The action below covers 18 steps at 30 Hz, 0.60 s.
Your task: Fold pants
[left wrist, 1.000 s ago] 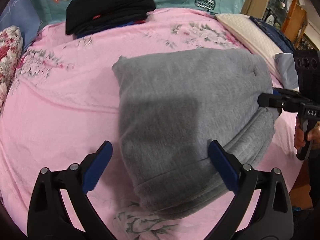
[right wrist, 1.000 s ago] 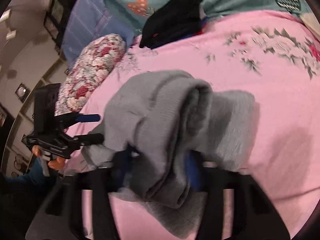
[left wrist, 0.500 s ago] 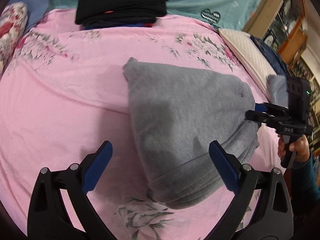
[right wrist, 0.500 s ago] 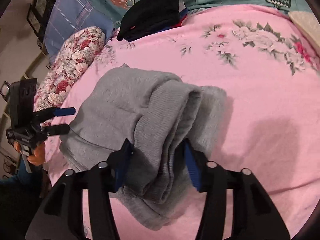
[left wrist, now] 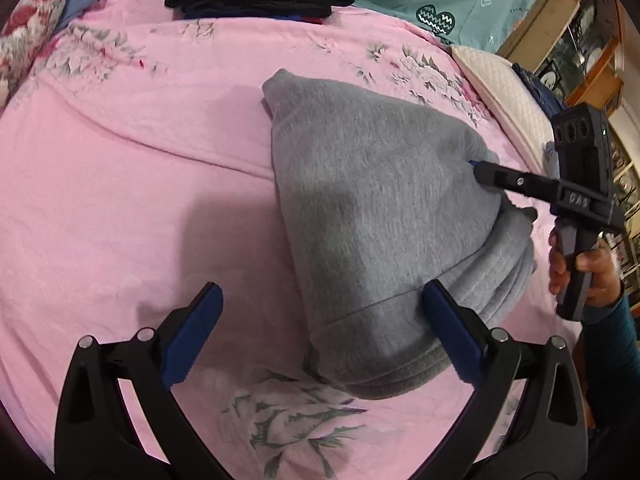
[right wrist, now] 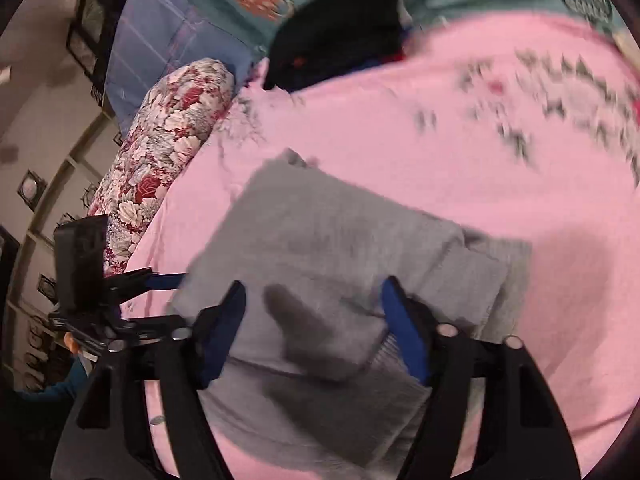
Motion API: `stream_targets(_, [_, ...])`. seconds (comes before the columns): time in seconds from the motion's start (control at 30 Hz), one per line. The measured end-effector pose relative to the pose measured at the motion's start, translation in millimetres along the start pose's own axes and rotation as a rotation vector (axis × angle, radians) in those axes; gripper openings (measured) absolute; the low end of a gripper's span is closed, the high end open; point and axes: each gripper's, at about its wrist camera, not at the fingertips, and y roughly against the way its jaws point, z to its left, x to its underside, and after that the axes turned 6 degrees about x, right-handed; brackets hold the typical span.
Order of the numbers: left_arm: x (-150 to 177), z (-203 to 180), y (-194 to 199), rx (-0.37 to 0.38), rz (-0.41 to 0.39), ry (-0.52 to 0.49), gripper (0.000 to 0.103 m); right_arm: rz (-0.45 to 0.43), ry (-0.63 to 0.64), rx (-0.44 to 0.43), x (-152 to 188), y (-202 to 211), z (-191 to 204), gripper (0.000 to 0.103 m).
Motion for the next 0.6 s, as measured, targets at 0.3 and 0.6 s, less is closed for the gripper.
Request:
stream_targets(0.3, [-26.4, -10.4, 24.6, -0.073, -0.088, -0.039, 0.101, -0.061, 0.134, 0.052, 10.8, 4.0, 28.2, 0.079])
stream_targets(0.6, [-30.9, -14.5, -7.6, -0.086, -0.028, -0.037, 0.101, -0.096, 0.253, 0.111, 18.9, -5.4, 50.1, 0.102])
